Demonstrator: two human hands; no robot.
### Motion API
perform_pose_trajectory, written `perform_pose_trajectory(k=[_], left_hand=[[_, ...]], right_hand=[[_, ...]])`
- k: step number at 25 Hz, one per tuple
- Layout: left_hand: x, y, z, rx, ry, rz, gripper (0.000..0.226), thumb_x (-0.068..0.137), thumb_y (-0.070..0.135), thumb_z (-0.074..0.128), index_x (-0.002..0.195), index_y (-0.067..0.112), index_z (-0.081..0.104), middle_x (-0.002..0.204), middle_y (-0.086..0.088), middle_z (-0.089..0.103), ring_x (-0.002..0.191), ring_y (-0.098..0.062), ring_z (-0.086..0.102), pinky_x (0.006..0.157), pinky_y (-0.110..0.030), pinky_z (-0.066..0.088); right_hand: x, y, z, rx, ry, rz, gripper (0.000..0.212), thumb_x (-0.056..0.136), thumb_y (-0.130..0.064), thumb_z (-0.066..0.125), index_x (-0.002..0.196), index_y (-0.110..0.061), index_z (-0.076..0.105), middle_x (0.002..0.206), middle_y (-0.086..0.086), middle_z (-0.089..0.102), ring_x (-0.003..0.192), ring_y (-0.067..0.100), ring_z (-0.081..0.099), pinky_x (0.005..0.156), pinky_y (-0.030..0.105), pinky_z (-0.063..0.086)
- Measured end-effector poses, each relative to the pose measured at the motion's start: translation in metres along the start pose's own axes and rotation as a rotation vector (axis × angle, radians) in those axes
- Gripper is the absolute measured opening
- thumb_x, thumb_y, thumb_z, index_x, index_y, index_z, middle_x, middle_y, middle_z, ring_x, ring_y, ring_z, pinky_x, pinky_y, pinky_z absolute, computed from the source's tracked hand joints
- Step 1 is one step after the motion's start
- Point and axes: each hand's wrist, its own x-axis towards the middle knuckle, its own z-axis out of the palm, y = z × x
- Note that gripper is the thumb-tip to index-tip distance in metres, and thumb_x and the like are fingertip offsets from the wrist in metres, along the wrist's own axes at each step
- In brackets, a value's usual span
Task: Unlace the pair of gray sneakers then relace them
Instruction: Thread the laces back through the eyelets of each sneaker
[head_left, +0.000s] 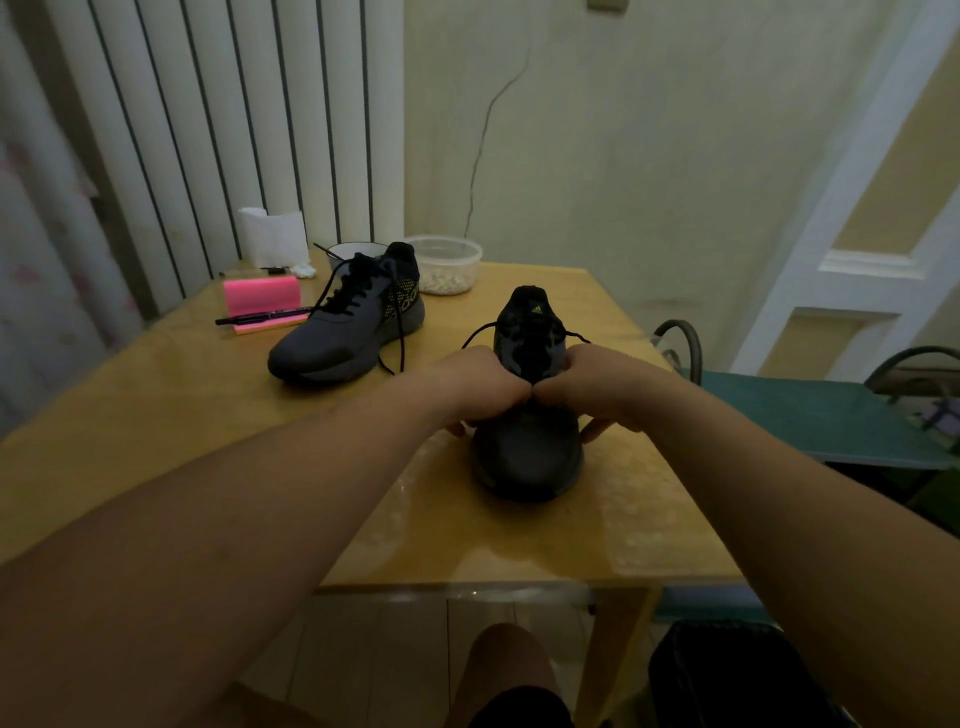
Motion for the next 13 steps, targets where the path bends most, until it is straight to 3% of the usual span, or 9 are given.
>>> perform_pose_trajectory(k=[3,5,7,8,10,13], left_hand=[[0.003,-0.003,0.007,0.033,0.091,0.026,0.02,0.099,0.039,0.06,0.1,0.019,0.057,0.104,-0.008,0.066,0.096,-0.029,0.067,0.082,-0.046,0.064],[0.003,-0.004,0.009,0.044,0.132,0.043,0.019,0.097,0.038,0.061,0.091,0.02,0.057,0.098,-0.01,0.066,0.089,-0.028,0.067,0.077,-0.042,0.063],[0.001,-0.006,0.011,0.082,0.178,0.078,0.02,0.097,0.036,0.06,0.086,0.02,0.055,0.093,-0.009,0.064,0.08,-0.023,0.061,0.067,-0.036,0.053],[0.0,-0.008,0.012,0.095,0.189,0.094,0.02,0.097,0.038,0.06,0.086,0.021,0.055,0.093,-0.007,0.063,0.079,-0.021,0.059,0.066,-0.034,0.048],[-0.003,-0.015,0.011,0.002,0.151,0.085,0.028,0.101,0.047,0.057,0.101,0.019,0.057,0.099,-0.004,0.063,0.086,-0.02,0.061,0.071,-0.036,0.052],[-0.003,-0.016,0.003,-0.045,0.13,0.047,0.056,0.098,0.068,0.052,0.121,0.017,0.053,0.107,-0.003,0.063,0.094,-0.024,0.066,0.073,-0.038,0.058]], right_hand=[[-0.007,-0.002,0.006,-0.12,0.093,-0.094,0.007,0.097,-0.027,0.065,0.101,-0.024,0.06,0.104,0.007,0.069,0.095,0.029,0.07,0.077,0.048,0.065],[-0.013,-0.004,0.011,-0.219,0.19,-0.191,0.015,0.096,-0.023,0.064,0.082,-0.021,0.058,0.085,0.008,0.066,0.081,0.027,0.068,0.072,0.046,0.063],[-0.015,0.0,0.015,-0.239,0.268,-0.23,0.022,0.094,-0.021,0.065,0.076,-0.019,0.051,0.077,0.007,0.06,0.071,0.022,0.06,0.063,0.041,0.052],[-0.015,0.007,0.016,-0.221,0.283,-0.219,0.021,0.094,-0.023,0.065,0.08,-0.019,0.05,0.08,0.007,0.06,0.072,0.02,0.059,0.064,0.039,0.05],[-0.016,0.023,0.013,-0.081,0.252,-0.153,0.019,0.098,-0.034,0.064,0.099,-0.018,0.054,0.097,0.008,0.064,0.087,0.02,0.064,0.077,0.041,0.059],[-0.015,0.028,0.009,0.162,0.247,-0.046,0.042,0.103,-0.053,0.055,0.116,-0.014,0.055,0.111,0.008,0.066,0.1,0.023,0.067,0.09,0.049,0.061]])
